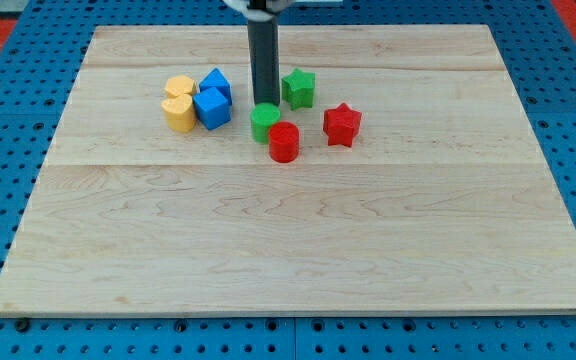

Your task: Move the green star above the red star

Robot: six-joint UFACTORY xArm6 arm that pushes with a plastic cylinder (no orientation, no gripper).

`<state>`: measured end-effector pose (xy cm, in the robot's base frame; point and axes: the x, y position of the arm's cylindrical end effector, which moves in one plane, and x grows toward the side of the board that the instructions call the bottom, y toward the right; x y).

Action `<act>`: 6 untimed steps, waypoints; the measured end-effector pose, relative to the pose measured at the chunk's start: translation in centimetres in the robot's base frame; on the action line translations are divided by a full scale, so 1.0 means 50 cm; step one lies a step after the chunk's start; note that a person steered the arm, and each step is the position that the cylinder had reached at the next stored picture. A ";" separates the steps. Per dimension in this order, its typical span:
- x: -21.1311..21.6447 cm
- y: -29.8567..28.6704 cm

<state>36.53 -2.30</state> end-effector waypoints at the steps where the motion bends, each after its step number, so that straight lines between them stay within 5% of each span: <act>1: 0.033 0.039; 2: -0.008 -0.055; 4: -0.107 -0.037; 6: -0.109 0.156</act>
